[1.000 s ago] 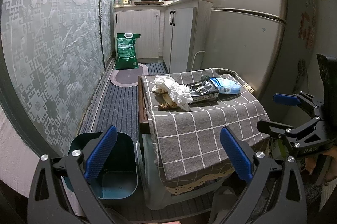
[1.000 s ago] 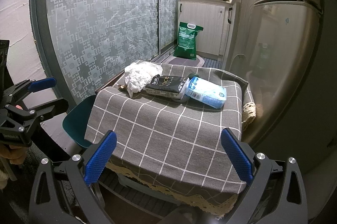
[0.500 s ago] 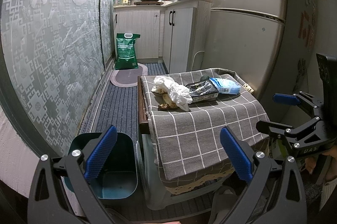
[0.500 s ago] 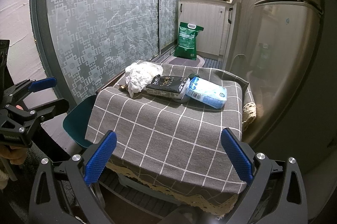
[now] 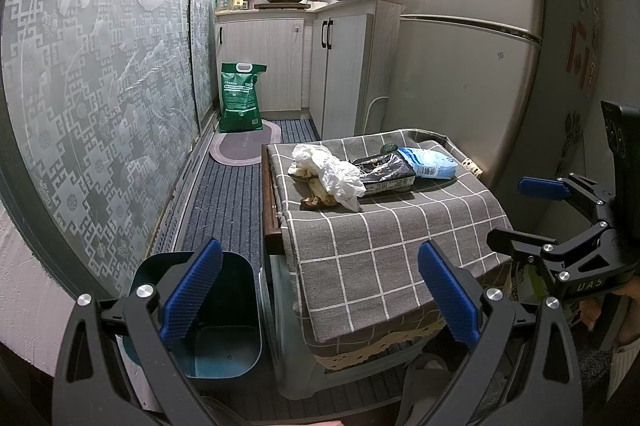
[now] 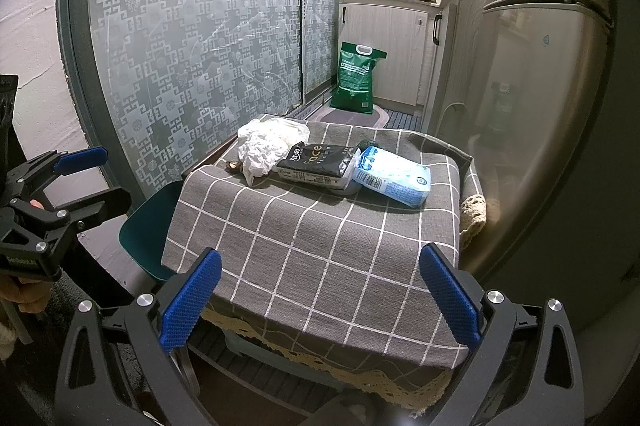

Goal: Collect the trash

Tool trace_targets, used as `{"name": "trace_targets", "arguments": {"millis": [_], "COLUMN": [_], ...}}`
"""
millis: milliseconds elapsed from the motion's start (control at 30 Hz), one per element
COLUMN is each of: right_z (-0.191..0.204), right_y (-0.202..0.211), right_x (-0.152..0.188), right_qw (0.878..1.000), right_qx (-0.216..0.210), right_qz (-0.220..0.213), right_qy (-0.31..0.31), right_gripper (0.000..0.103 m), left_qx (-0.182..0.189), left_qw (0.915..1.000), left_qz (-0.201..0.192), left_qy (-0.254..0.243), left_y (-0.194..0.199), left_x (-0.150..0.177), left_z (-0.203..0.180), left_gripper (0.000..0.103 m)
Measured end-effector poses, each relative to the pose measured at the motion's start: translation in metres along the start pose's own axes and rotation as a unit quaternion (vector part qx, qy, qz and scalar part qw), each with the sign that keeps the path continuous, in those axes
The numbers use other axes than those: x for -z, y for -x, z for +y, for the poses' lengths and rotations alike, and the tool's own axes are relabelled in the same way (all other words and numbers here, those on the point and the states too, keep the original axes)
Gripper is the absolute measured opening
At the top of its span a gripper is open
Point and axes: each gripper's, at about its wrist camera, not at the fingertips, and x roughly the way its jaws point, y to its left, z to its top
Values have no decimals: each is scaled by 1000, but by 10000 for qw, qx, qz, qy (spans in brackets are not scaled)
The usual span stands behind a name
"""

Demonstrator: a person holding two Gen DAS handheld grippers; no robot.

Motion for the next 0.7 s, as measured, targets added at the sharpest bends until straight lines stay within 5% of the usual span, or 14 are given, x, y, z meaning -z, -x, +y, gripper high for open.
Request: {"name": "trace_targets", "arguments": {"millis": [700], "right_z": [1], "right_y": [12], "right_x": [-5], "right_qw": [9998], "right_qx": [-144], "right_qz": [-136], "right_qy": [-71], "right_gripper": [100], "left_qx": [100], "left_qw": [9999], "left_qz": [-32], "left_qy": [-58], "left_y": [0], "left_x": [0], "left_z": [-2], "left_gripper": [100]}}
